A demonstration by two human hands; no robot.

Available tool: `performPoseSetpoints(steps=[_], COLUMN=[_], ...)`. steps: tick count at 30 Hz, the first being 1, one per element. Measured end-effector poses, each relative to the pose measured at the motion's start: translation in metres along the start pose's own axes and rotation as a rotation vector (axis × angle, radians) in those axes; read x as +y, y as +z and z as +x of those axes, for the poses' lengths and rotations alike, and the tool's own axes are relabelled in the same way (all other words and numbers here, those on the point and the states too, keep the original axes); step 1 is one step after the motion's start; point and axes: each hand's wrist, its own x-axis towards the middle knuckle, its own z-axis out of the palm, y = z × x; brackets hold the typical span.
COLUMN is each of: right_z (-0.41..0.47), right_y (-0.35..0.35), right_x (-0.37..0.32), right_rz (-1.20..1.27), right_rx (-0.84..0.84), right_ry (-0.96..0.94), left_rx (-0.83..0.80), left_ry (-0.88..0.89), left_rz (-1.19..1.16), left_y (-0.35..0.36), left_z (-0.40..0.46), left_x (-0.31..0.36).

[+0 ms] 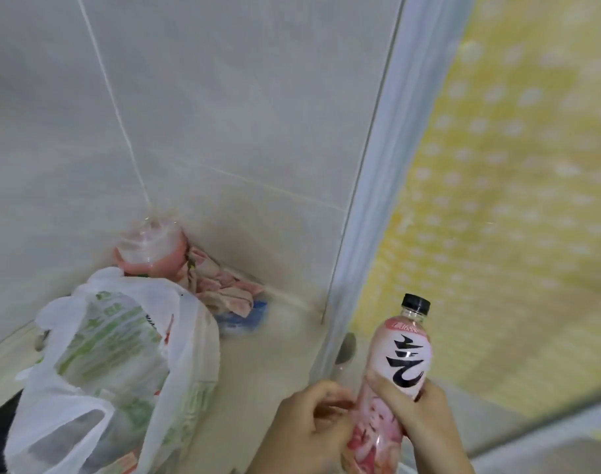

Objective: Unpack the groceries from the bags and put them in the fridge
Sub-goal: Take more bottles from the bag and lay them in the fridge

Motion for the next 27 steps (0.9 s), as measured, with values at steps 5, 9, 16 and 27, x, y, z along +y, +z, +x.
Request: performPoseSetpoints(steps=[5,9,16,27], right_z=[-0.02,-0.034,-0.05,-0.073], right_y=[-0.064,-0.113,-0.208,-0.36], right_x=[0.016,0.021,0.028,0.055], right_rz=[0.082,0.175,0.293,0.407], right_rx=[0.227,0.372,0.583,0.911], right_ry=[0.034,0.022,0.017,0.025], left_rx=[-0.224,-0.382,-0.565,-0.855], left_ry=[0.026,0.046,0.086,0.141], left_rz=[0.026,0.087,0.183,0.243], left_y=[0.056,0.1,0.19,0.361], left_z=[0.01,0.018,0.036,0.058], left_x=[0.008,0.019,0.035,0.066])
